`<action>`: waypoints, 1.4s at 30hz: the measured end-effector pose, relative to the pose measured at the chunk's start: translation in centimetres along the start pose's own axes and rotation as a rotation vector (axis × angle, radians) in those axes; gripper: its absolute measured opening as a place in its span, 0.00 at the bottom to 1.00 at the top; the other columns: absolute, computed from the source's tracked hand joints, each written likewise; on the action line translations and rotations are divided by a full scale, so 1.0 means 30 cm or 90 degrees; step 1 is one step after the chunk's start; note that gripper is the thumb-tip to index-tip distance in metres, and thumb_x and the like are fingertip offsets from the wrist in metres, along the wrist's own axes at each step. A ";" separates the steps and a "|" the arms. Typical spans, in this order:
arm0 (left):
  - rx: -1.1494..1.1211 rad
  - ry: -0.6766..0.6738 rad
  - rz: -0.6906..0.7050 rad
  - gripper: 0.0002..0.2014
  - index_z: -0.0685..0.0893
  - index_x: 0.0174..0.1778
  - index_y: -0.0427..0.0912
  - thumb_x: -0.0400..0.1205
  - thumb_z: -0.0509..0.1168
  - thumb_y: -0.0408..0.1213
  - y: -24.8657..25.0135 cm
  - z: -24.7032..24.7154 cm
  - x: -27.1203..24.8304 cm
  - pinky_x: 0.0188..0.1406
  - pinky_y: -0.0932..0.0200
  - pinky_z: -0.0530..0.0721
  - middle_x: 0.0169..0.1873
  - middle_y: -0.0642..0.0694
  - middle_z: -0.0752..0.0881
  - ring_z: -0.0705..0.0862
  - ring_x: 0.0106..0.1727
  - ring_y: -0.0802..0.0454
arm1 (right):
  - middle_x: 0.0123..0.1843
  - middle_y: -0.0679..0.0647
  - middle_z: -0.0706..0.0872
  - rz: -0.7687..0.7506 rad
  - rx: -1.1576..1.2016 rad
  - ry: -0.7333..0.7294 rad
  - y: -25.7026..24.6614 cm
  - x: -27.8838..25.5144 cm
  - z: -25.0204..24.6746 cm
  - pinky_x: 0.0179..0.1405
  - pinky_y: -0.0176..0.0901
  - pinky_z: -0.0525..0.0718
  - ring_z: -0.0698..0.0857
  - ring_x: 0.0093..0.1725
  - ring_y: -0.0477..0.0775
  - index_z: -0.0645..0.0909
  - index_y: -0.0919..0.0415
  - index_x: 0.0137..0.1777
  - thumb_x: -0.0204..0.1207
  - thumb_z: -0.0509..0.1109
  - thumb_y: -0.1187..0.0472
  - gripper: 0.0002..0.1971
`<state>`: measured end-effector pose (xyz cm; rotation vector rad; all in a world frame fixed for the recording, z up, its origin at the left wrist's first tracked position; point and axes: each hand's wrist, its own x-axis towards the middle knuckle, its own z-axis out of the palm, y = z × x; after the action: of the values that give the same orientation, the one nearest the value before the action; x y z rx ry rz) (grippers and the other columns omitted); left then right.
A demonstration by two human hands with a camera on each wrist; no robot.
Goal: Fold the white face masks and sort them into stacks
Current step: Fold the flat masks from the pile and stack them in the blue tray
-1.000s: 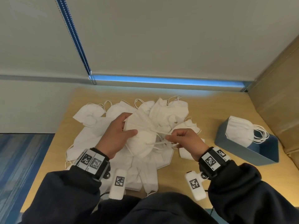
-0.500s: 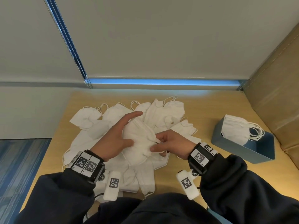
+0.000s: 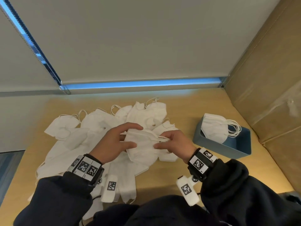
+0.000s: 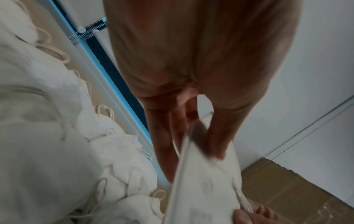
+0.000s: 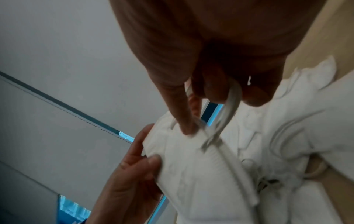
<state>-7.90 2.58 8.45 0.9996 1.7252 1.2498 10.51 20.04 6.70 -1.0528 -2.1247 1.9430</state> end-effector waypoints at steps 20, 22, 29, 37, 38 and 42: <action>0.582 -0.103 0.359 0.18 0.83 0.73 0.41 0.87 0.65 0.28 0.259 0.466 0.473 0.54 0.45 0.86 0.60 0.41 0.87 0.88 0.56 0.36 | 0.33 0.61 0.84 -0.029 0.106 0.235 0.091 -0.193 -0.800 0.40 0.48 0.77 0.80 0.31 0.51 0.91 0.68 0.48 0.74 0.79 0.68 0.05; 0.596 -0.062 0.372 0.18 0.82 0.73 0.42 0.87 0.65 0.28 0.311 0.488 0.553 0.55 0.44 0.85 0.61 0.42 0.86 0.87 0.57 0.36 | 0.34 0.61 0.85 -0.025 0.117 0.292 0.089 -0.207 -0.924 0.38 0.45 0.75 0.80 0.31 0.51 0.90 0.68 0.48 0.74 0.78 0.67 0.05; 0.672 -0.170 0.396 0.16 0.83 0.72 0.45 0.88 0.64 0.34 0.269 0.782 0.724 0.58 0.48 0.83 0.64 0.45 0.87 0.86 0.61 0.42 | 0.35 0.60 0.88 0.017 -0.011 0.322 0.186 -0.155 -0.996 0.39 0.42 0.84 0.85 0.31 0.49 0.87 0.71 0.46 0.75 0.79 0.69 0.05; 0.805 -0.128 0.363 0.18 0.89 0.66 0.49 0.81 0.70 0.31 0.050 0.875 0.788 0.54 0.47 0.81 0.56 0.45 0.90 0.88 0.50 0.38 | 0.37 0.60 0.92 0.032 -0.224 0.391 0.328 -0.100 -0.948 0.29 0.29 0.76 0.81 0.33 0.48 0.92 0.58 0.39 0.69 0.84 0.62 0.03; 0.784 -0.098 0.362 0.18 0.89 0.66 0.48 0.80 0.72 0.30 0.038 0.874 0.787 0.52 0.47 0.82 0.56 0.44 0.89 0.87 0.48 0.36 | 0.38 0.60 0.92 0.031 -0.222 0.409 0.323 -0.088 -0.946 0.32 0.32 0.78 0.81 0.33 0.48 0.92 0.58 0.40 0.69 0.84 0.62 0.03; 0.659 0.010 0.328 0.20 0.86 0.68 0.45 0.80 0.70 0.31 0.039 0.859 0.761 0.55 0.45 0.80 0.57 0.42 0.86 0.85 0.54 0.38 | 0.34 0.52 0.86 0.035 -0.180 0.465 0.294 -0.058 -0.941 0.30 0.30 0.75 0.79 0.32 0.45 0.90 0.57 0.46 0.70 0.84 0.59 0.08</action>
<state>6.53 32.88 0.73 2.1216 2.2361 0.5498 29.36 42.82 4.88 -1.5690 -1.9508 1.0207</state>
